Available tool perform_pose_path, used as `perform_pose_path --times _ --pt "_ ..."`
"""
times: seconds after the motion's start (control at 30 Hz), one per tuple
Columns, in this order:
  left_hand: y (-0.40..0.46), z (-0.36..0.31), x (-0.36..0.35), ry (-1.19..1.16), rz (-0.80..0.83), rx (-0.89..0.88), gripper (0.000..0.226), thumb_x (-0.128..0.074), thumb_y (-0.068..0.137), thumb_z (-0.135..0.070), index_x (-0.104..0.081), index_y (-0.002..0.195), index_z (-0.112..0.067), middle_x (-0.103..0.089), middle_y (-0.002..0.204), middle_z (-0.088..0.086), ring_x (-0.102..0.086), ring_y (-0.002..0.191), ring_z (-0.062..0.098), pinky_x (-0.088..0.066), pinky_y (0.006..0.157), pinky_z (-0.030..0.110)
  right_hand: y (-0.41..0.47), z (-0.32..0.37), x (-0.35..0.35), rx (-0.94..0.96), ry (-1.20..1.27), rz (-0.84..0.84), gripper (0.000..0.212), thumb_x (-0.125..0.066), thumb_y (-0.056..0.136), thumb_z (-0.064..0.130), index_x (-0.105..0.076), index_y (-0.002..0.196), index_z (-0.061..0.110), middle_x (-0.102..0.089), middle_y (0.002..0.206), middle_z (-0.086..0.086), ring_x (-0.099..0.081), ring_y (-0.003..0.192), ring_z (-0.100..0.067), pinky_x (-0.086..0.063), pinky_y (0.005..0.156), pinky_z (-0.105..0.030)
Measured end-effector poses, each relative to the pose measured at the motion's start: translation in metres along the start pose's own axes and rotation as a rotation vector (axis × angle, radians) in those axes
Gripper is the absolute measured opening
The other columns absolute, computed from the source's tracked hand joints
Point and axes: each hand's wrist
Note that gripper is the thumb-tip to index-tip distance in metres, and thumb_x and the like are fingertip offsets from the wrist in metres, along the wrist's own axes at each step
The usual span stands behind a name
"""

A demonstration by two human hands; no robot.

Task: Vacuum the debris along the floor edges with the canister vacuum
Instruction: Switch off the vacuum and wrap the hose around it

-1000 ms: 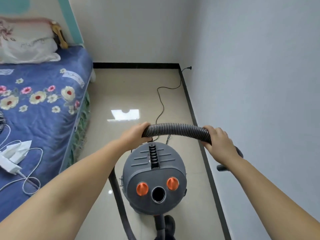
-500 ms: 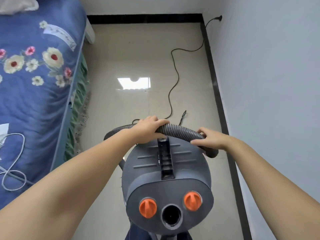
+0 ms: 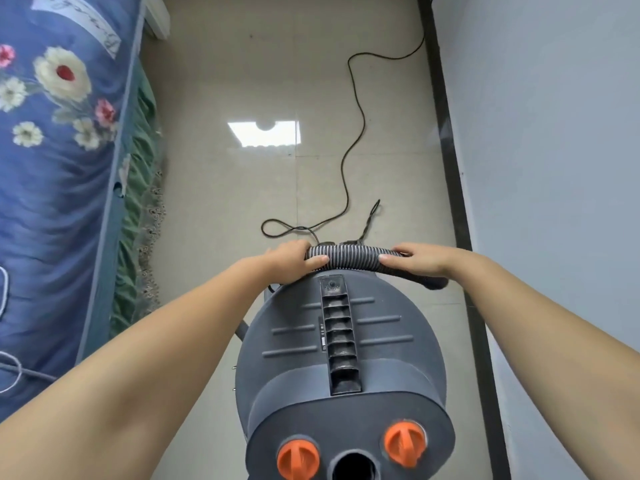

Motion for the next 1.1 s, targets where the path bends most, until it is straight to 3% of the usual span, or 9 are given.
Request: perform_pose_path --times 0.17,0.33,0.57,0.67,0.8,0.97,1.03,1.1 --pt "0.009 -0.005 -0.009 0.137 0.051 0.137 0.057 -0.033 0.094 -0.062 -0.045 0.121 -0.013 -0.048 0.133 0.012 -0.044 0.124 0.031 -0.029 0.107 0.056 0.036 0.042 -0.022 0.139 -0.071 -0.015 0.052 -0.044 0.098 0.048 -0.046 0.135 0.012 -0.056 0.133 -0.012 -0.052 0.119 -0.026 -0.036 0.092 -0.027" --pt "0.024 -0.005 -0.027 0.229 0.095 0.194 0.069 -0.027 0.095 -0.063 -0.038 0.135 -0.009 -0.038 0.146 0.012 -0.031 0.138 0.030 -0.010 0.112 0.065 0.060 0.025 -0.040 0.099 -0.144 -0.025 0.057 -0.041 0.098 0.051 -0.039 0.141 0.014 -0.048 0.141 -0.016 -0.046 0.127 -0.031 -0.036 0.106 -0.042" --pt "0.042 0.013 -0.027 0.140 0.102 0.169 0.067 -0.031 0.092 -0.067 -0.042 0.129 -0.012 -0.041 0.142 0.011 -0.034 0.135 0.029 -0.012 0.111 0.065 0.077 0.018 -0.039 0.115 -0.090 -0.017 0.057 -0.044 0.098 0.048 -0.040 0.141 0.012 -0.049 0.139 -0.017 -0.048 0.125 -0.032 -0.037 0.102 -0.036" --pt "0.039 0.010 -0.023 0.132 0.108 0.172 0.074 -0.033 0.090 -0.070 -0.036 0.140 -0.016 -0.035 0.149 0.010 -0.028 0.140 0.029 -0.011 0.111 0.065 0.073 0.026 -0.039 0.059 -0.114 -0.026 0.060 -0.044 0.098 0.048 -0.036 0.146 0.014 -0.045 0.143 -0.018 -0.044 0.130 -0.033 -0.035 0.108 -0.038" --pt "0.002 0.000 -0.018 -0.034 -0.031 0.234 0.073 -0.044 0.090 -0.062 -0.028 0.148 -0.021 -0.032 0.153 0.008 -0.027 0.141 0.029 -0.017 0.115 0.057 0.040 0.043 -0.037 -0.028 -0.108 -0.170 0.058 -0.042 0.101 0.044 -0.030 0.149 0.014 -0.039 0.148 -0.021 -0.037 0.135 -0.036 -0.030 0.112 -0.040" --pt "-0.074 -0.024 0.020 -0.328 -0.250 0.077 0.055 -0.050 0.097 -0.036 -0.037 0.145 -0.014 -0.048 0.142 0.011 -0.046 0.129 0.027 -0.038 0.106 0.038 -0.027 0.076 -0.017 0.022 -0.040 -0.332 0.054 -0.042 0.102 0.035 -0.029 0.150 0.013 -0.036 0.150 -0.019 -0.039 0.135 -0.036 -0.033 0.110 -0.042" --pt "-0.109 -0.035 0.042 -0.360 -0.357 0.019 0.046 -0.048 0.099 -0.032 -0.042 0.140 -0.013 -0.059 0.127 0.007 -0.057 0.110 0.020 -0.045 0.089 0.031 -0.056 0.095 -0.008 0.058 -0.041 -0.407 0.053 -0.042 0.102 0.029 -0.028 0.150 0.013 -0.036 0.149 -0.019 -0.041 0.133 -0.035 -0.035 0.108 -0.042" --pt "-0.144 -0.044 0.062 -0.411 -0.464 -0.024 0.037 -0.047 0.100 -0.028 -0.048 0.134 -0.013 -0.063 0.102 -0.001 -0.060 0.088 0.016 -0.049 0.079 0.032 -0.085 0.119 -0.001 0.110 -0.053 -0.465 0.052 -0.042 0.102 0.027 -0.027 0.150 0.015 -0.038 0.148 -0.018 -0.042 0.130 -0.035 -0.038 0.105 -0.042"
Point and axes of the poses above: each hand's wrist, its own y-axis towards the middle knuckle, its own x-axis out of the back of the hand, z = x × y
